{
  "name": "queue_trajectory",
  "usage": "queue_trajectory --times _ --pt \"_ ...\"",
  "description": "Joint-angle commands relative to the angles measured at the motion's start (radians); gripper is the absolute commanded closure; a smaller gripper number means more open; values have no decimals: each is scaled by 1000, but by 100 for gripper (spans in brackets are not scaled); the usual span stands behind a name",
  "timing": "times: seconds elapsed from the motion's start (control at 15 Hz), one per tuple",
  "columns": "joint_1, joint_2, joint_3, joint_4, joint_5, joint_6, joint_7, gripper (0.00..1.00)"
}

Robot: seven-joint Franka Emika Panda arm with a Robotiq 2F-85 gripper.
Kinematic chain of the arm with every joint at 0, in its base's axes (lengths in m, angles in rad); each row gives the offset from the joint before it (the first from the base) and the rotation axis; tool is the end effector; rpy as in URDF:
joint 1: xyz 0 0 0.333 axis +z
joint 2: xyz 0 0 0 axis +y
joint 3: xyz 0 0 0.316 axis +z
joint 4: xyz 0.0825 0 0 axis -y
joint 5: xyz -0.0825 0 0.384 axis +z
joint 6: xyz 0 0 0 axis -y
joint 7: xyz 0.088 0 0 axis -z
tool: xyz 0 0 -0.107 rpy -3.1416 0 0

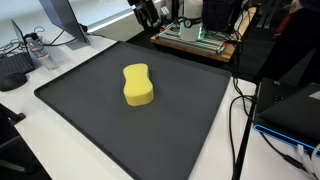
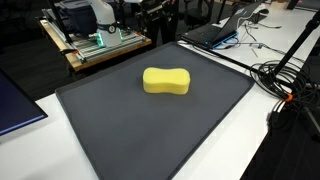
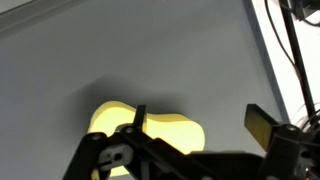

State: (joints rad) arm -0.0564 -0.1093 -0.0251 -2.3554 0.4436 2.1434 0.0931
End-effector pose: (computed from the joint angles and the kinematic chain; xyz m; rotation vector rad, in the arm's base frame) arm 0.4778 -0.0209 0.3682 -2.7108 0.6015 0.1451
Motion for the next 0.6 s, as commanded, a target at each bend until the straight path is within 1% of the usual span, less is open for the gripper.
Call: queue_trajectory --times 0.0,0.2,0.33,0.53 --pt "61 41 30 97 7 13 -99 0" --pt "98 89 48 184 23 17 -216 0" --pt "112 141 62 239 9 33 -259 0" --pt "117 224 80 298 -45 71 -265 0"
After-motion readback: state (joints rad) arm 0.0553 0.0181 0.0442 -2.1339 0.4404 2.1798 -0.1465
